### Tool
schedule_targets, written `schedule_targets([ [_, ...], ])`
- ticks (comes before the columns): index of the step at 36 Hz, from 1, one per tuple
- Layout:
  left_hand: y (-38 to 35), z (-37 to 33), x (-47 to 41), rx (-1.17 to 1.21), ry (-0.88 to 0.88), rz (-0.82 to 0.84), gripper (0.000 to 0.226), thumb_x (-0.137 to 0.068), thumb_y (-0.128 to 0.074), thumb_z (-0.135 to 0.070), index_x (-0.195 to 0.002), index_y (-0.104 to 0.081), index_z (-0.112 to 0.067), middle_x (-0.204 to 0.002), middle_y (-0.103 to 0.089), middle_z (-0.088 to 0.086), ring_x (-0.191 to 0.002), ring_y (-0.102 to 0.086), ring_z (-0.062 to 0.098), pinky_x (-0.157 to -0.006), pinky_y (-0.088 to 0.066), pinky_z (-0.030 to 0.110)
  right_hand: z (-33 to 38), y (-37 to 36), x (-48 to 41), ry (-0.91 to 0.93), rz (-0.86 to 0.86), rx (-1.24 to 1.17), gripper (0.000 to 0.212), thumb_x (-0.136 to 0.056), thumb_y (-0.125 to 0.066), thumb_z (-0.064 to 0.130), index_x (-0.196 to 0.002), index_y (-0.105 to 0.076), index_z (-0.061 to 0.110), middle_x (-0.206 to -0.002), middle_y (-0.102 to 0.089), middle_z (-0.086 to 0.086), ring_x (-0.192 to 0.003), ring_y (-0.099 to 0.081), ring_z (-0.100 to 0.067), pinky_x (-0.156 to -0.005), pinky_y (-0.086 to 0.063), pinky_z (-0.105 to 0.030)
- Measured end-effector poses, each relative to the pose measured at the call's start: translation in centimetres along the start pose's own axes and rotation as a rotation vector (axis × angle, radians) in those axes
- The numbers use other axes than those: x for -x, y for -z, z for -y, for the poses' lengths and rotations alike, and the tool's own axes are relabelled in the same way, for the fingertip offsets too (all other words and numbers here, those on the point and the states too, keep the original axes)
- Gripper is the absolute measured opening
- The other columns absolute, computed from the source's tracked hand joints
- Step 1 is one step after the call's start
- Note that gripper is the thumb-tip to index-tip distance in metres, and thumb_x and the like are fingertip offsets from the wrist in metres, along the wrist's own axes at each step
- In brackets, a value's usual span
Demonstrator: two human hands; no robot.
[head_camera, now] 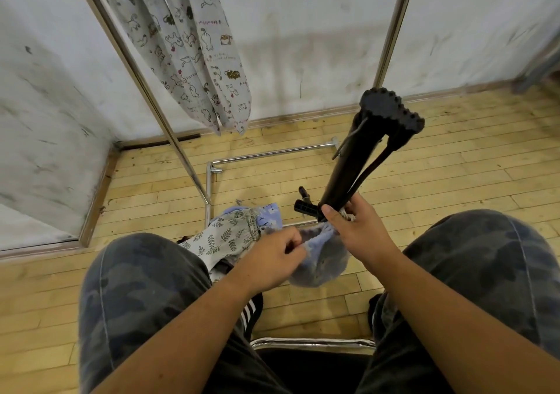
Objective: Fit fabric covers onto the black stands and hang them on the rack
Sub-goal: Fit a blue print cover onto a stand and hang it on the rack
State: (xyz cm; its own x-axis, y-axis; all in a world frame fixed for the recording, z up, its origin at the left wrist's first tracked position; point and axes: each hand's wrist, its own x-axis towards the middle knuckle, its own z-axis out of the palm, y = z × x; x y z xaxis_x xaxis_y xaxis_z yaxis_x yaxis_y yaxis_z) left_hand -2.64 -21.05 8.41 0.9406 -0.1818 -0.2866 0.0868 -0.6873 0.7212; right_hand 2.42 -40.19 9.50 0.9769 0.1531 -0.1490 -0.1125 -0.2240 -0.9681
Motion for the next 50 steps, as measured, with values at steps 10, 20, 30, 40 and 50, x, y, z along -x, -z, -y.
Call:
schedule_targets([
  [10,0.5,2.2,-0.3,-0.447,0.172,-0.125,0.018,-0.100,-0.050,-0.027,-0.111,-0.064,-0.032,-0.097,-0.071,-0.001,-0.083,-0.064,0.021,-0.070,-0.054,0.034,0.0,0.3,-0.3,-0.037,-0.056,-0.042,0.023,-0.100,-0.066,0.029,-0.122,-0.062,0.033,-0.113,-0.070,0.013,-0.110,-0.065,-0.006,-0.080,-0.051,-0.019],
  [20,0.2,1.7,-0.6,-0.588,-0.006,-0.319,0.072,-0.083,-0.067,-0.003,-0.144,-0.038,-0.028,-0.130,-0.044,0.004,-0.101,-0.062,0.025,-0.066,-0.059,0.040,-0.6,0.1,-0.4,-0.004,-0.071,0.061,0.024,-0.100,-0.065,0.028,-0.109,-0.058,0.049,-0.108,-0.072,-0.003,-0.085,-0.065,0.007,-0.078,-0.054,-0.025],
  [30,0.9,0.3,0.1,-0.656,-0.029,-0.305,0.057,-0.091,-0.064,-0.007,-0.141,-0.048,-0.028,-0.129,-0.043,-0.001,-0.087,-0.063,0.023,-0.067,-0.056,0.037,-0.8,0.5,-0.7,-0.005,-0.118,0.095,0.033,-0.101,-0.064,0.026,-0.133,-0.058,0.033,-0.105,-0.072,0.001,-0.087,-0.065,0.011,-0.070,-0.048,-0.012],
  [40,1.3,-0.1,0.0,-0.577,0.045,-0.322,0.034,-0.091,-0.060,-0.005,-0.117,-0.060,-0.026,-0.135,-0.034,-0.004,-0.089,-0.058,0.018,-0.064,-0.059,0.039,-1.1,0.7,-1.0,-0.006,-0.183,0.137,0.035,-0.099,-0.067,0.030,-0.131,-0.057,0.041,-0.100,-0.073,0.003,-0.088,-0.068,0.000,-0.085,-0.059,-0.035],
  [50,1.3,0.9,-0.5,-0.619,0.196,-0.038,0.031,-0.096,-0.057,-0.031,-0.068,-0.067,-0.021,-0.069,-0.057,0.002,-0.073,-0.064,0.026,-0.064,-0.052,0.031,-0.8,0.3,-0.6,0.002,-0.146,0.151,0.032,-0.099,-0.067,0.033,-0.128,-0.058,0.040,-0.115,-0.070,-0.007,-0.101,-0.065,-0.015,-0.087,-0.055,-0.034],
])
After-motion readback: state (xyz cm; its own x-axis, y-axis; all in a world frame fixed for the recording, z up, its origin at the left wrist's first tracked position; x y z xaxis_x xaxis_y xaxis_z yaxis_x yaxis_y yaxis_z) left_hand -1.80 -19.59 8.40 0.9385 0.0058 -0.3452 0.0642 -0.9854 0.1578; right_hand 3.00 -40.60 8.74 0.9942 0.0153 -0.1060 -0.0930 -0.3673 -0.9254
